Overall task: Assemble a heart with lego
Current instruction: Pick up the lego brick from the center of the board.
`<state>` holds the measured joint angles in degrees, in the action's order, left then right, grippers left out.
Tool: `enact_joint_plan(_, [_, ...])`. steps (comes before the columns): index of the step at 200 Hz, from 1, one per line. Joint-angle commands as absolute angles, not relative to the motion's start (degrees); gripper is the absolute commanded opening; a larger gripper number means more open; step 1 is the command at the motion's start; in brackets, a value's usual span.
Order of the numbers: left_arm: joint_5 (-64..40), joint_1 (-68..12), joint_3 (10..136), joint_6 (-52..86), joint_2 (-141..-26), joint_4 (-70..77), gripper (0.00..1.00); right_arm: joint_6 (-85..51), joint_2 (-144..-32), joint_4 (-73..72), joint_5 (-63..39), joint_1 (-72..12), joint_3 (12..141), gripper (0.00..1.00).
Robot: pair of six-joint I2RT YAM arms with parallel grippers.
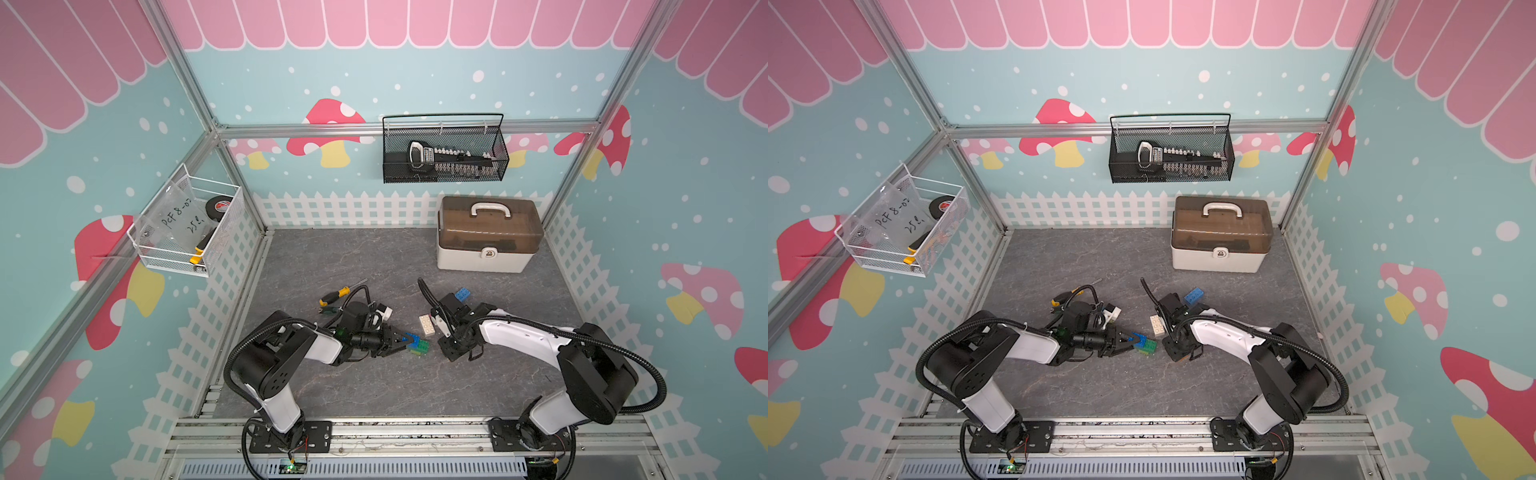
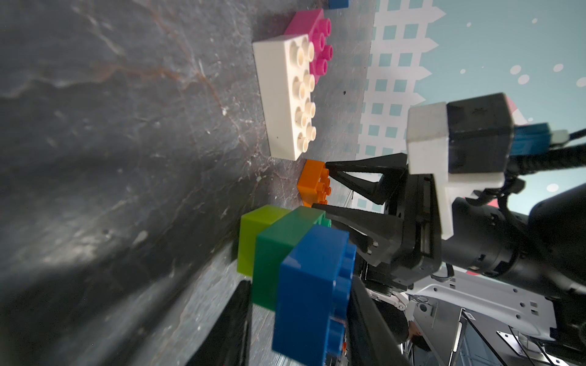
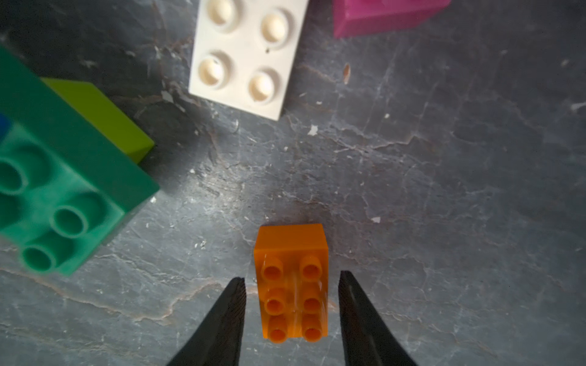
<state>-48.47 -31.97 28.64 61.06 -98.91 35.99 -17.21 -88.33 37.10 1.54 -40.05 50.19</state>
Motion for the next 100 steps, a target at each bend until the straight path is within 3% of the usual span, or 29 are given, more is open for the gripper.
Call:
enact_joint_plan(1, [-49.1, -32.2, 29.3, 61.1, -99.4, 37.9, 0.36, -18.8, -88.7, 36.6, 3.2, -40.4, 48.8, 0.41])
enact_joint_plan(100, [-49.0, -32.4, 28.9, 61.3, -99.7, 38.5, 0.36, -18.8, -88.8, 36.0, 2.0, -40.5, 47.8, 0.34])
